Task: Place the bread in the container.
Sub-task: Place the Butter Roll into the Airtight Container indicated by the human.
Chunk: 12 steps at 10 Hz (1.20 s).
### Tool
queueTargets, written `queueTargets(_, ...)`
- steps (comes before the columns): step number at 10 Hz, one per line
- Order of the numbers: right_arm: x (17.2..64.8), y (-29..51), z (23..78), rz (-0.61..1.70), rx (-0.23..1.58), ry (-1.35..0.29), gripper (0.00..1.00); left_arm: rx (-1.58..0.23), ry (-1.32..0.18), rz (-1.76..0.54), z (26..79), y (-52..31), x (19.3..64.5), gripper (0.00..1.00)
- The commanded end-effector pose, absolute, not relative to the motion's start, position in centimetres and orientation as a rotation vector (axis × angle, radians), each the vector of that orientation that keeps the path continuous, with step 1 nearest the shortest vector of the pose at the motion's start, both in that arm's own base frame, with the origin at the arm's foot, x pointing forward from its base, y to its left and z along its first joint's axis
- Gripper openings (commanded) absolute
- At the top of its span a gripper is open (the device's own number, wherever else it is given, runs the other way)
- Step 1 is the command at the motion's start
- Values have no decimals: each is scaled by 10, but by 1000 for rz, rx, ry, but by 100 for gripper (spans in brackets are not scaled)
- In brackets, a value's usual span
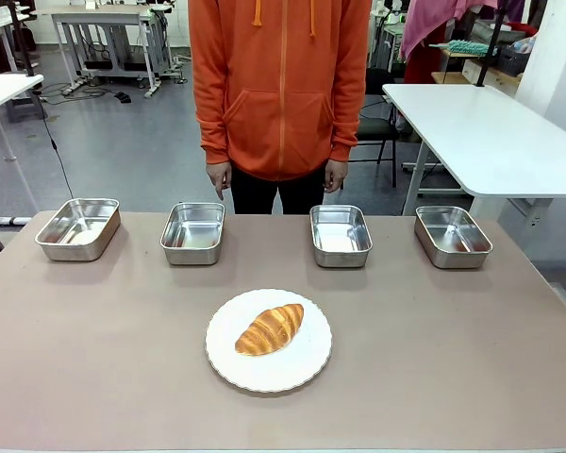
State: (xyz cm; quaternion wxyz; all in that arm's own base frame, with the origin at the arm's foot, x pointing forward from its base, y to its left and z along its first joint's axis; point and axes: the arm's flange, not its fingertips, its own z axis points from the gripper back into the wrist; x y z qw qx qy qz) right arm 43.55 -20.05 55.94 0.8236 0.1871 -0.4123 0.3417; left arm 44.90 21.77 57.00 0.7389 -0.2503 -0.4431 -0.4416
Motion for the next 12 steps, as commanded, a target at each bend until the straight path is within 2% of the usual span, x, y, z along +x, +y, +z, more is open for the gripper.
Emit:
queueTargets(1, 438, -200, 559, 738, 408, -904, 100, -556, -978, -980, 571, 219, 448, 100)
queueTargets(12, 438, -200, 559, 738, 408, -904, 100, -556, -978, -980, 571, 219, 448, 100)
